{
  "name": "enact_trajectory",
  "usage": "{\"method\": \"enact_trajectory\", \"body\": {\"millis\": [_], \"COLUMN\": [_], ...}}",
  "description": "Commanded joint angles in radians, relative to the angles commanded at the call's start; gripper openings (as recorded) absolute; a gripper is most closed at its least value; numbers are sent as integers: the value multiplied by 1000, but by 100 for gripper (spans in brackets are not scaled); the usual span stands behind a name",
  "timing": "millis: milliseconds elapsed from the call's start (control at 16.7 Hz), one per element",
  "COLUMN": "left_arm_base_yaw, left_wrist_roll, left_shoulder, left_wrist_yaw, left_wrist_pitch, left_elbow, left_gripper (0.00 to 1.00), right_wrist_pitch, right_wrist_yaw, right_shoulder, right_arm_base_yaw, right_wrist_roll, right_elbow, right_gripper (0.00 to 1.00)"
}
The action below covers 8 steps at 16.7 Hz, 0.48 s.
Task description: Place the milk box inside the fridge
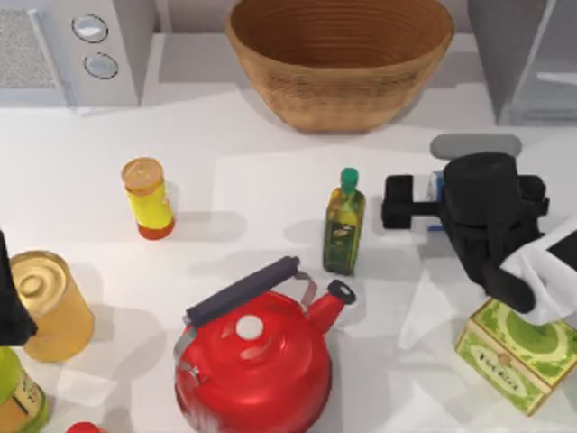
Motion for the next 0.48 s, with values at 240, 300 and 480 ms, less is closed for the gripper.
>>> {"method": "enact_trajectory", "body": {"millis": [240, 300, 480], "left_arm_base_yaw": [0, 0, 0], "left_wrist_roll": [0, 0, 0], "left_shoulder": [0, 0, 0], "left_wrist_yaw": [0, 0, 0], "left_wrist_pitch": [0, 0, 0], "left_elbow": [0, 0, 0], "left_gripper": [100, 100, 100], "right_wrist_pitch": [22, 22, 22], "right_wrist_yaw": [10, 10, 10], "right_shoulder": [18, 18, 18], "right_arm_base_yaw": [12, 12, 12], "right_wrist_roll": [6, 6, 6], "right_elbow": [-9, -9, -9], "right_gripper": [100, 100, 92]}}
